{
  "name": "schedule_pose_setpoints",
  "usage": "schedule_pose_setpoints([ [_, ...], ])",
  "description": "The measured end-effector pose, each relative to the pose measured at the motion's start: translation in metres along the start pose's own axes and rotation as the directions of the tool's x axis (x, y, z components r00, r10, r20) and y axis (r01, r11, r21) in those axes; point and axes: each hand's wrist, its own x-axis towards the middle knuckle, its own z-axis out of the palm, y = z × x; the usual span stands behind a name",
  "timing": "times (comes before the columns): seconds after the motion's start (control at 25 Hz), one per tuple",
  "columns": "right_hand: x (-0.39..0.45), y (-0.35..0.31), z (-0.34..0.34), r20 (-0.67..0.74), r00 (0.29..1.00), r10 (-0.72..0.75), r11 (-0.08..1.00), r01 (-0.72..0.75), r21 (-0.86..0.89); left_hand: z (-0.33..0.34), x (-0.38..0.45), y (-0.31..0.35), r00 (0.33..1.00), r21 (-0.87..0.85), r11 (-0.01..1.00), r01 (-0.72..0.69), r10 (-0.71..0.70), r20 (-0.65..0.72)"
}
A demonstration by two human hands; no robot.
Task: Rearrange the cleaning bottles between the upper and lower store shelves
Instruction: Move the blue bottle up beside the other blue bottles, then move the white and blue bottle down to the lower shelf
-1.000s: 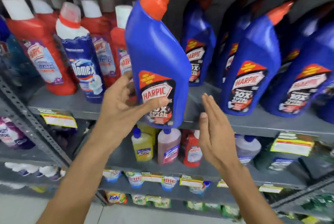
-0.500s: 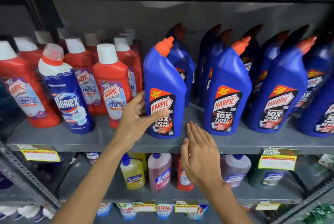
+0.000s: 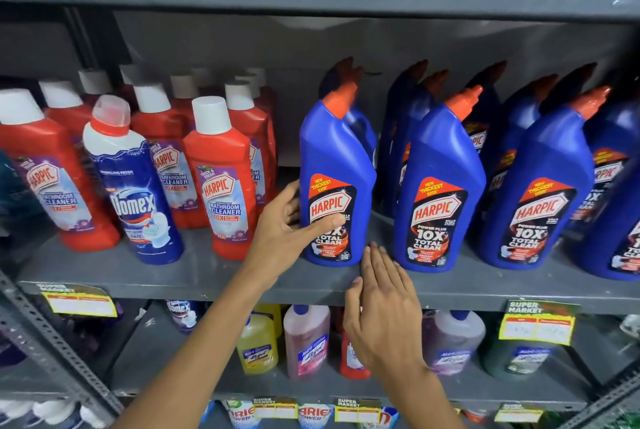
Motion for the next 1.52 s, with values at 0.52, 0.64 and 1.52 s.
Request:
schedule_pose_setpoints([
  [0.52,-0.022,-0.100,0.007,-0.252,0.926,-0.281,0.679,0.377,0.630,-0.149,-0.099,0.018,0.910,0.394,0.919,0.007,0.158,-0.384],
  [0.64,-0.005,-0.161,0.017,-0.054,0.924,-0.378,0.765,0.344,0.544,-0.197,-0.088,0.023,0.756,0.446,0.895,0.006,0.287,-0.588],
  [1.52,0.006,-0.224,0.062,0.235,0.906,-0.353,0.935,0.335,0.115,-0.293,-0.202,0.001,0.964,0.027,0.985,0.169,-0.160,-0.211],
])
